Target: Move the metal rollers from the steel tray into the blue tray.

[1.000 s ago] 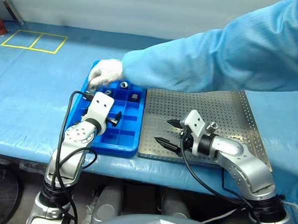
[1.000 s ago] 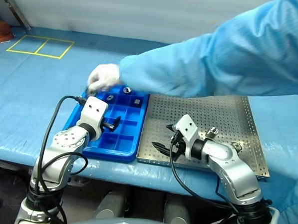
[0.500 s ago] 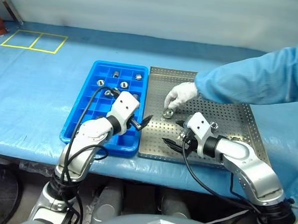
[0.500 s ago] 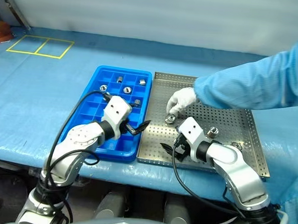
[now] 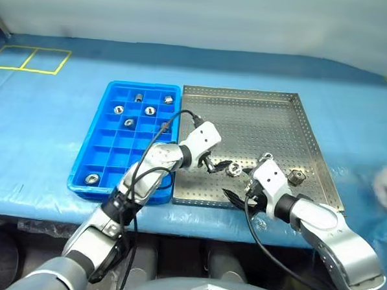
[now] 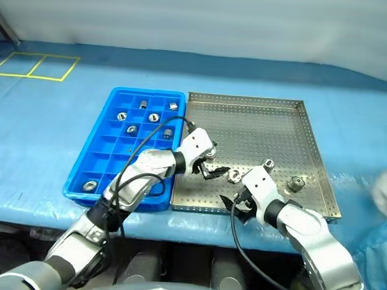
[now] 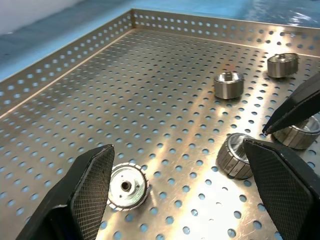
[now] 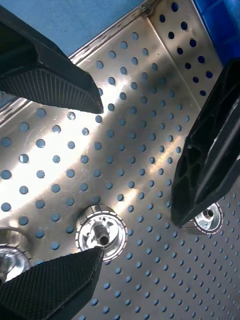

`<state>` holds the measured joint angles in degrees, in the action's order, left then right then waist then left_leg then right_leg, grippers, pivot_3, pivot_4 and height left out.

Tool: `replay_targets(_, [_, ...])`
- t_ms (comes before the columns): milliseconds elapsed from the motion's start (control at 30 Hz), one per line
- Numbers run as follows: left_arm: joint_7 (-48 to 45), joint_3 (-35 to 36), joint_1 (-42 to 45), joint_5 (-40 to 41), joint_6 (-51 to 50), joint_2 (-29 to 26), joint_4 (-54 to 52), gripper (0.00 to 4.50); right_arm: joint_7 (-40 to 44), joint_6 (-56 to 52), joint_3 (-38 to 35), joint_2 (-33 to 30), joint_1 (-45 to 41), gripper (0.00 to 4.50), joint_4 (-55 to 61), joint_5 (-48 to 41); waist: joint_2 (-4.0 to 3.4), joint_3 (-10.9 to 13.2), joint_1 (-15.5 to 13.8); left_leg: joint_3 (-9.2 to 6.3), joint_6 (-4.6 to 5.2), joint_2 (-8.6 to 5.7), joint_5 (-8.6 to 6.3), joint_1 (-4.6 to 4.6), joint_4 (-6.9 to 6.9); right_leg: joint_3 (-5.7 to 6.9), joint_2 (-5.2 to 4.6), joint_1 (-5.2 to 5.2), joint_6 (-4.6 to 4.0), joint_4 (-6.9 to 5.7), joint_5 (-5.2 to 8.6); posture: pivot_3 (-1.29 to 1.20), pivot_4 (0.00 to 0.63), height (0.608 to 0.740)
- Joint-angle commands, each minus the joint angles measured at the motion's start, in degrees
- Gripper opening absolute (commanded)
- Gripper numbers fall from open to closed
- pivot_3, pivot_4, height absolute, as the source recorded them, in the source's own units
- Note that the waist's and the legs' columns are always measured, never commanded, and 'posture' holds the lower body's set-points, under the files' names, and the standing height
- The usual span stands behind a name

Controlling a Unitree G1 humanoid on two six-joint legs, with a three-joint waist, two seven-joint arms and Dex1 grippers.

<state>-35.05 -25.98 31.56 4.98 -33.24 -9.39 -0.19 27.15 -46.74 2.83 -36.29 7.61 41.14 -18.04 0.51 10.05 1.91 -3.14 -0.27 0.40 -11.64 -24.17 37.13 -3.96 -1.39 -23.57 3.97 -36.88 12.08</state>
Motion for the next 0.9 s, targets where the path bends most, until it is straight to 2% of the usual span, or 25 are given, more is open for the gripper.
replay_targets(33, [-1.6,-0.9,2.5,-1.1,3.7,1.5,4.8,4.47,-1.6,-0.5,-2.1,0.4,0.4,4.50,4.1,0.0,-0.01,0.0,0.8,0.02,0.00,0.01,0.00,0.00,0.00,-0.01,0.01,-0.01,0.00,0.00,0.00,-0.13,0.150,0.740])
replay_targets(300, [-3.1,-2.2,4.8,-3.6,6.2,4.1,14.0,4.47,-3.3,-1.3,-0.8,1.4,0.8,4.50,4.8,0.2,0.00,0.0,2.6,0.03,0.00,0.01,0.00,0.03,-0.02,-0.05,0.02,0.00,0.02,-0.01,-0.01,-0.15,0.150,0.740])
replay_targets(667, [-4.2,-3.7,4.8,-6.1,8.5,7.0,19.1,4.47,-4.2,-1.2,1.0,1.6,1.4,4.50,4.5,1.1,-0.01,0.0,3.3,0.06,0.00,0.00,0.00,0.04,-0.01,-0.10,0.02,-0.01,0.04,-0.02,-0.02,-0.17,0.150,0.740])
replay_targets(800, [-3.6,-3.4,4.7,-7.0,9.8,7.9,19.8,3.57,-4.1,-1.1,0.5,1.8,1.6,4.50,5.0,0.9,-0.01,0.0,3.5,0.06,0.00,0.01,0.00,0.05,-0.02,-0.10,0.02,-0.01,0.04,-0.03,-0.02,-0.18,0.150,0.740])
replay_targets(900, [-3.0,-3.0,4.6,-7.4,9.9,8.4,20.3,3.57,-4.1,-1.0,0.5,1.7,1.6,4.50,4.9,1.1,-0.01,0.0,3.5,0.07,0.00,0.01,0.00,0.05,-0.02,-0.11,0.02,-0.01,0.04,-0.03,-0.02,-0.18,0.150,0.740])
